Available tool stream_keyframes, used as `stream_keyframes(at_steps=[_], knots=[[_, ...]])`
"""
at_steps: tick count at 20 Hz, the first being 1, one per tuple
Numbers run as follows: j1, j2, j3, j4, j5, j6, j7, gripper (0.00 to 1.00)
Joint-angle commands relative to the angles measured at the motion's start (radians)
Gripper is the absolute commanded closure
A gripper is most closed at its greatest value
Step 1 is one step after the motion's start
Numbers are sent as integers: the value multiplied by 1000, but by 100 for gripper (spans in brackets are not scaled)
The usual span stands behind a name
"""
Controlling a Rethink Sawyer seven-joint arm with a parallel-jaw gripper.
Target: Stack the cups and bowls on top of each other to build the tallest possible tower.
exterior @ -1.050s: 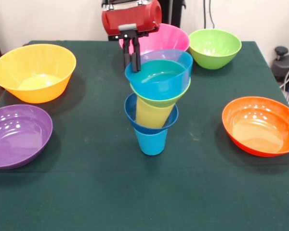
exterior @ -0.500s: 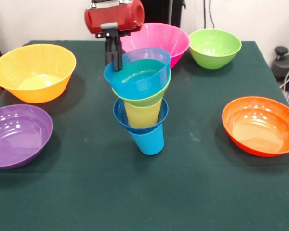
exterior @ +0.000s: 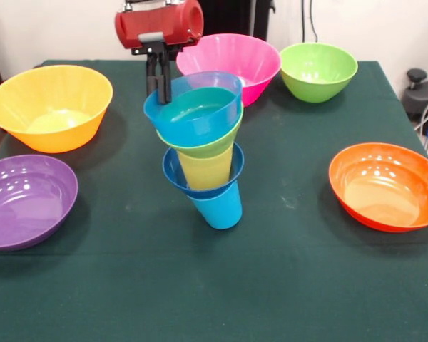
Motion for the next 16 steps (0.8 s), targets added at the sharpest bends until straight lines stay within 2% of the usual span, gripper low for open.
stream_keyframes(at_steps=[1,11,16], knots=[[89,49,-23,-25,-44,23,33,100],[178,68,-85,-51,4,-3,75,100],[180,59,-91,-53,8,8,76,100]])
